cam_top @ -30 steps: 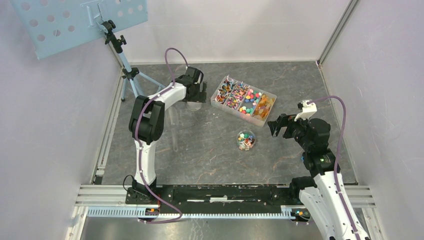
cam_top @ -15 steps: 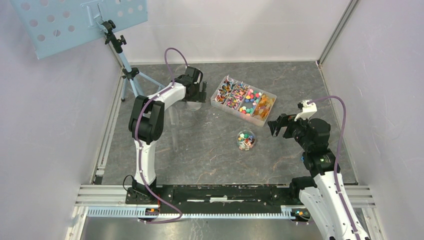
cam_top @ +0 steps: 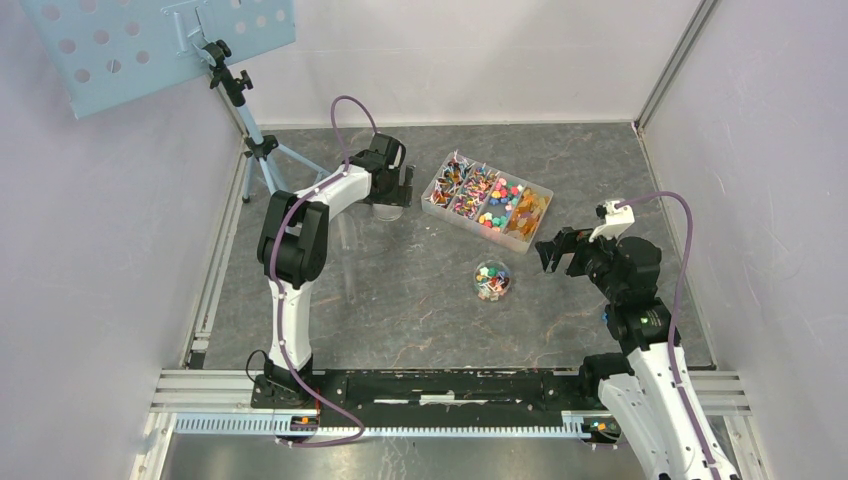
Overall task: Pack the candies
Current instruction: Pick up the bottle lid at the center of the board.
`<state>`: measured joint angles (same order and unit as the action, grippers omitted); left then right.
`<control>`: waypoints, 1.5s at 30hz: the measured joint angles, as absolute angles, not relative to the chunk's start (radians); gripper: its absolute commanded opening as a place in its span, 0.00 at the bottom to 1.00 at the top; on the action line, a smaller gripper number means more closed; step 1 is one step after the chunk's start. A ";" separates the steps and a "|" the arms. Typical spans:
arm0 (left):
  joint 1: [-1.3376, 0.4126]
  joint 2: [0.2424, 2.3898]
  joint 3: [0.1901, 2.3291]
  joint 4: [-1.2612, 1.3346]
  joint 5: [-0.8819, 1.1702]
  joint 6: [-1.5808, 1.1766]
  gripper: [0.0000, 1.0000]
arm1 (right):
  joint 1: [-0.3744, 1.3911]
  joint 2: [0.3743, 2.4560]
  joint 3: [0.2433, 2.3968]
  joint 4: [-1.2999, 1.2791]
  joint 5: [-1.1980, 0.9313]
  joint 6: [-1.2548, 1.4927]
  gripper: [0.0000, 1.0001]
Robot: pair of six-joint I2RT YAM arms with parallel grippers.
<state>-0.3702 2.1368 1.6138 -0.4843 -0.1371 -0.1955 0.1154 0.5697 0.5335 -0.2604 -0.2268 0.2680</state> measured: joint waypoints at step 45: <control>-0.382 1.991 1.625 -0.620 -0.059 -0.184 0.71 | 0.129 0.548 0.265 -0.182 -0.385 0.371 0.60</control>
<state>-0.3820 1.9907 1.6249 -0.6205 -0.0589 -0.1837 0.1291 0.5476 0.2653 -0.1822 -0.3855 0.3706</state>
